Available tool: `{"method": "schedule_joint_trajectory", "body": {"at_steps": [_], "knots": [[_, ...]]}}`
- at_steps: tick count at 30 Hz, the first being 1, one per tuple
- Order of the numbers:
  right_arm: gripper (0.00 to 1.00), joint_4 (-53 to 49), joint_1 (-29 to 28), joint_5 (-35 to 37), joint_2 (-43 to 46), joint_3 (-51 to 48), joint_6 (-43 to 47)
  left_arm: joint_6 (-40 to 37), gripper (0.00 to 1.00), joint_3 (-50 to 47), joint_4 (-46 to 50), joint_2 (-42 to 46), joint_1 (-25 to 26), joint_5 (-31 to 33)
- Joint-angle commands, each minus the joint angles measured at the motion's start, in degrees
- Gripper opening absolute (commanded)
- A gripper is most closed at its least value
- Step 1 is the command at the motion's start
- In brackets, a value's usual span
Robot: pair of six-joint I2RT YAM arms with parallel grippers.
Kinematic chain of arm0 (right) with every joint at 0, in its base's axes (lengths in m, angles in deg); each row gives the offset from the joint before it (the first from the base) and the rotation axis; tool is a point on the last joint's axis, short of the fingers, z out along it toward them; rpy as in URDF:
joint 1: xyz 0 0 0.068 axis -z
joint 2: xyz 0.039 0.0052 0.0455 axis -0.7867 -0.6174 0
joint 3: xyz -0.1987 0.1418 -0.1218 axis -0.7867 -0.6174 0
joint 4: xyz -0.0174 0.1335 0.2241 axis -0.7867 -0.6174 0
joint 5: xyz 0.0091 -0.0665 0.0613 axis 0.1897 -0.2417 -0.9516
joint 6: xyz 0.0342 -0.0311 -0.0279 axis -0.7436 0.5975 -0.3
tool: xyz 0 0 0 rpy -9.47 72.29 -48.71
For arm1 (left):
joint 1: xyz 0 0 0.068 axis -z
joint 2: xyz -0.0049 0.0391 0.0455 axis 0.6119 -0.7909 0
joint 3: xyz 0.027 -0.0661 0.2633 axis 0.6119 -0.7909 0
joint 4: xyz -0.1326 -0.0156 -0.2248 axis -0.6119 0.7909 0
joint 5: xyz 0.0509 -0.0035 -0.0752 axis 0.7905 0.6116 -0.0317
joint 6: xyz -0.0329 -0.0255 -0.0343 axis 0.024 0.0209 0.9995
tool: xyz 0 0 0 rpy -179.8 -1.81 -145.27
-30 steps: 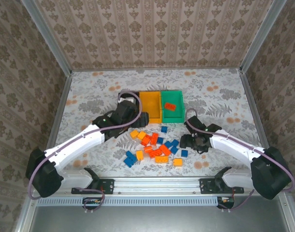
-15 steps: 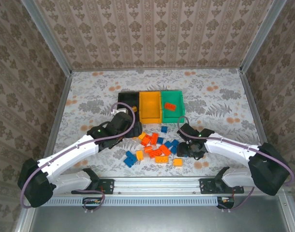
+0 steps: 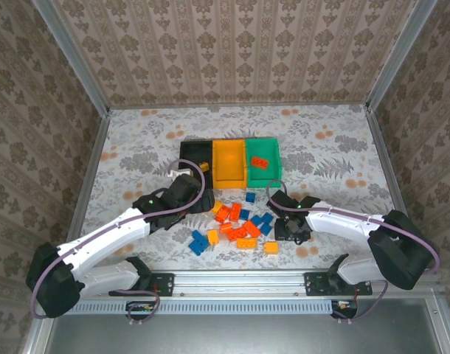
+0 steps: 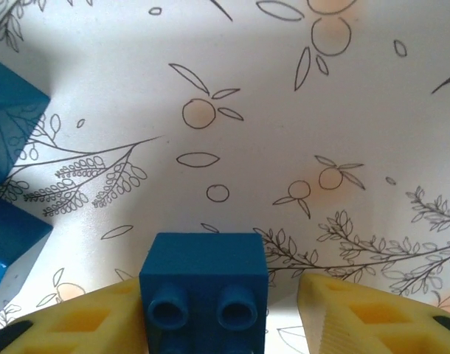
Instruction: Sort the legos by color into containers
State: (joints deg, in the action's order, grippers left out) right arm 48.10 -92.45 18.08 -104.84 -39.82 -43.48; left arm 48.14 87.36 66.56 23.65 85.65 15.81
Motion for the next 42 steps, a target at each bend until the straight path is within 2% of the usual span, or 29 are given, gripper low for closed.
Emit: {"method": "schedule_joint_trajectory", "body": {"at_steps": [1, 7, 13, 15, 19, 27, 34, 39, 42], "knots": [[0.47, 0.84, -0.12, 3.23, -0.93, 1.11, 1.04, 1.6, 1.0, -0.99, 1.09, 1.2, -0.2, 0.99], [0.32, -1.52, -0.12, 2.61, 0.52, 4.16, 4.18, 1.74, 1.0, -0.96, 3.29, 3.0, -0.28, 2.24], [0.29, -3.04, -0.26, -0.11, 0.83, 17.85, 10.47, 2.84, 1.0, -2.76, 7.12, 8.05, -0.8, 3.61], [0.3, -2.03, -0.35, -1.19, -1.95, 23.47, 11.66, 3.48, 1.0, -3.43, 8.64, 9.47, -0.98, 3.8], [0.3, -1.17, -0.64, -1.02, -14.06, 36.88, 13.81, 4.57, 1.0, -5.36, 9.78, 12.18, -1.12, 3.25], [0.32, -5.51, 1.09, 4.96, -36.31, 60.75, 15.38, 4.34, 1.0, -6.6, 10.51, 13.51, -1.67, 1.08], [0.41, -11.15, 1.83, 7.54, -47.91, 74.39, 16.15, 3.57, 1.0, -8.02, 8.66, 11.63, -2.21, -1.59], [0.62, -10.82, 2.08, 7.3, -47.55, 75.27, 15.55, 1.16, 0.99, -7.88, 5.03, 7.94, -2.24, -3.63], [0.66, -9.35, 2.05, 6.49, -44.61, 73.15, 15.2, -1.11, 0.97, -6.38, 2.4, 3.76, -2.22, -3.82]]}}
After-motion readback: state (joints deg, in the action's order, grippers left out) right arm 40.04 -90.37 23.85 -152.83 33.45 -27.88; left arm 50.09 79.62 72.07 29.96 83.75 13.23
